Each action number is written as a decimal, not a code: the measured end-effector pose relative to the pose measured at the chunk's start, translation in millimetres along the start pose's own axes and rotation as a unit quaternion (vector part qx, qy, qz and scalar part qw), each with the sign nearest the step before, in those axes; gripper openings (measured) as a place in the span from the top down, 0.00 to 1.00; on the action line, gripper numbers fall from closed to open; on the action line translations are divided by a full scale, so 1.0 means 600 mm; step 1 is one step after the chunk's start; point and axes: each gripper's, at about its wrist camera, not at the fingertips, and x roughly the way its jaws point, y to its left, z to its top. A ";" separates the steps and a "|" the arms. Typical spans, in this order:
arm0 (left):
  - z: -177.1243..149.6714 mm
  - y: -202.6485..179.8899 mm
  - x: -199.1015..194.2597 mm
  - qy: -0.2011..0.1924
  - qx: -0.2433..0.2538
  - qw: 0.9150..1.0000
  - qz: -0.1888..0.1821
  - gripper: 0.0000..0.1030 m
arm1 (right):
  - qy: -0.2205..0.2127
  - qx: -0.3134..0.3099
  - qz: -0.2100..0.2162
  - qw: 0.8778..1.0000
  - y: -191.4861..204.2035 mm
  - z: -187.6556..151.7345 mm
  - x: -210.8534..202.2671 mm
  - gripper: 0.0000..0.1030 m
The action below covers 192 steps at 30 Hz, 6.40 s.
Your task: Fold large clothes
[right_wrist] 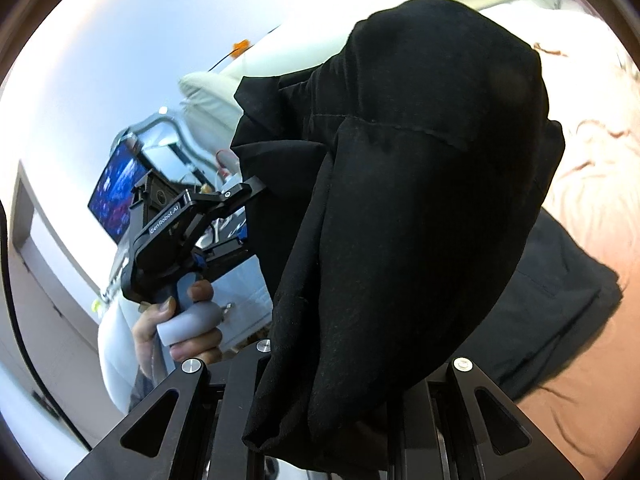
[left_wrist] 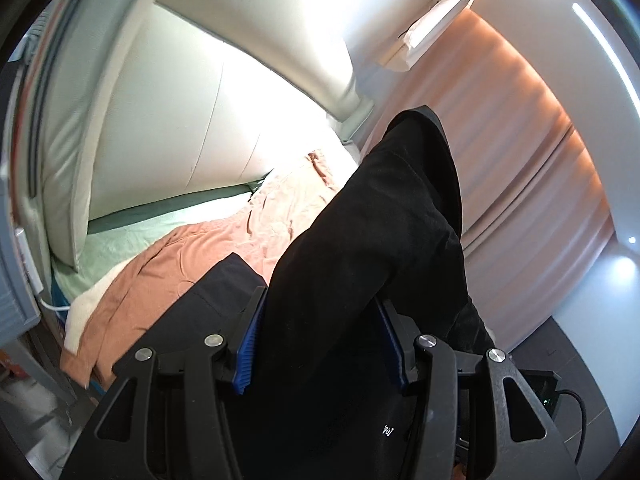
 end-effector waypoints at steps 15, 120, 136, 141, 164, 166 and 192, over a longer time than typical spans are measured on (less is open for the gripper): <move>-0.015 0.065 0.258 0.061 -0.009 0.996 0.062 0.50 | 0.014 0.094 -0.022 0.995 -0.246 0.007 0.072 0.83; -0.756 -0.545 -0.332 -0.029 0.295 0.952 0.070 0.00 | -0.154 -0.068 -0.448 0.878 0.121 -0.548 -0.799 0.00; -0.797 -0.556 -0.351 -0.038 0.300 0.951 0.069 0.00 | -0.156 -0.065 -0.448 0.878 0.118 -0.595 -0.811 0.00; -0.792 -0.556 -0.351 -0.042 0.299 0.950 0.072 0.00 | -0.152 -0.057 -0.457 0.874 0.112 -0.593 -0.804 0.00; -0.791 -0.562 -0.346 -0.035 0.297 0.952 0.070 0.00 | -0.161 -0.052 -0.472 0.865 0.120 -0.590 -0.811 0.00; -0.791 -0.564 -0.347 -0.035 0.297 0.952 0.070 0.00 | -0.161 -0.052 -0.472 0.865 0.119 -0.590 -0.812 0.00; -0.799 -0.572 -0.370 -0.044 0.296 0.952 0.065 0.00 | -0.164 -0.050 -0.475 0.863 0.131 -0.589 -0.815 0.00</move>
